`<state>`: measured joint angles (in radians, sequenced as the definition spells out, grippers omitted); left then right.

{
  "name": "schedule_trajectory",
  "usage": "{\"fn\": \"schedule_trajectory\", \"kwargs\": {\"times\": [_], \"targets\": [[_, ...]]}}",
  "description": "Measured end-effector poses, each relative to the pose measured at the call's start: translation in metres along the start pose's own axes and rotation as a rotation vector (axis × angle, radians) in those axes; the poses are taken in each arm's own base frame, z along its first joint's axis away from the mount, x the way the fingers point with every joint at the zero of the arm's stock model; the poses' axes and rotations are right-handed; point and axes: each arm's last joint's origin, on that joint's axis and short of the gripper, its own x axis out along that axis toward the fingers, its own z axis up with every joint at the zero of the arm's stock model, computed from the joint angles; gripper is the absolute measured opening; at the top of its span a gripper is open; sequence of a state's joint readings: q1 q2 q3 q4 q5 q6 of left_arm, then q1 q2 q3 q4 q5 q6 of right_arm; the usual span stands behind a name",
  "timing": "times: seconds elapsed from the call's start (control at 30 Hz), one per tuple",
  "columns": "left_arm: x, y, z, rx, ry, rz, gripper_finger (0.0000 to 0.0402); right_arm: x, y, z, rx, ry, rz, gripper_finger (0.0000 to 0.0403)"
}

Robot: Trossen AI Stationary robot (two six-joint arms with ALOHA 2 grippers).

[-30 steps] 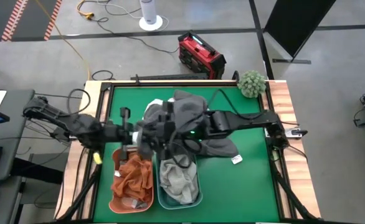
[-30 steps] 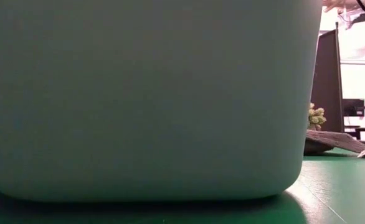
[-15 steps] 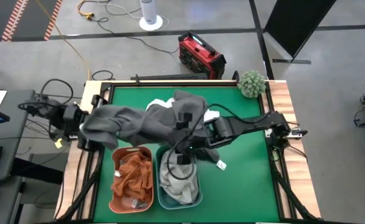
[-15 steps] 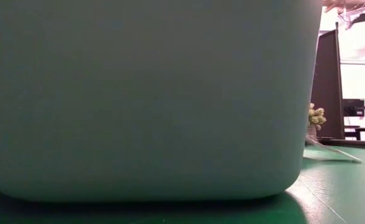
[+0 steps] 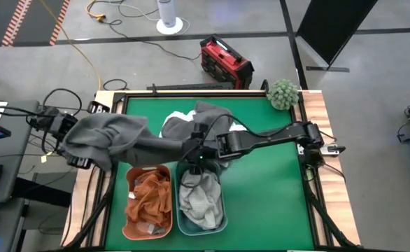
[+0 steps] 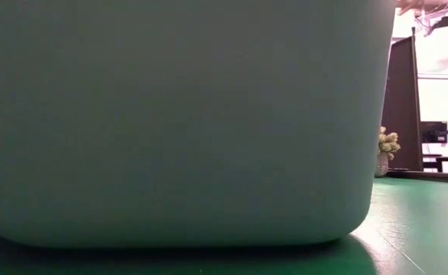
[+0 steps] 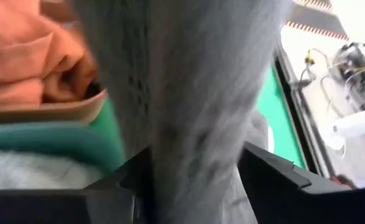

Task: Sort towels by color in basket
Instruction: Put the bottom black towel into the orange bin

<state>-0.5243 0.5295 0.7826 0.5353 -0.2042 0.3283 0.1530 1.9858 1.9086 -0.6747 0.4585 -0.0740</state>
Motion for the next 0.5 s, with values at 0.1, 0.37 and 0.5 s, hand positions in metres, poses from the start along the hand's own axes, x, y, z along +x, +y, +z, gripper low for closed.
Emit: {"fn": "schedule_trajectory", "kwargs": {"times": [0.1, 0.37, 0.5], "targets": [[0.000, 0.000, 0.004, 0.020, -0.049, -0.025, 0.0006, 0.013, -0.002, -0.001, -0.001, -0.080, -0.019, 0.0227], [0.000, 0.000, 0.007, 0.019, -0.095, -0.067, 0.0007, 0.022, -0.006, 0.007, -0.003, -0.239, 0.081, 0.0072], [0.000, 0.000, 0.004, 0.036, -0.045, -0.030, 0.0013, 0.017, -0.003, 0.011, -0.015, -0.290, 0.158, 0.0022]]}}
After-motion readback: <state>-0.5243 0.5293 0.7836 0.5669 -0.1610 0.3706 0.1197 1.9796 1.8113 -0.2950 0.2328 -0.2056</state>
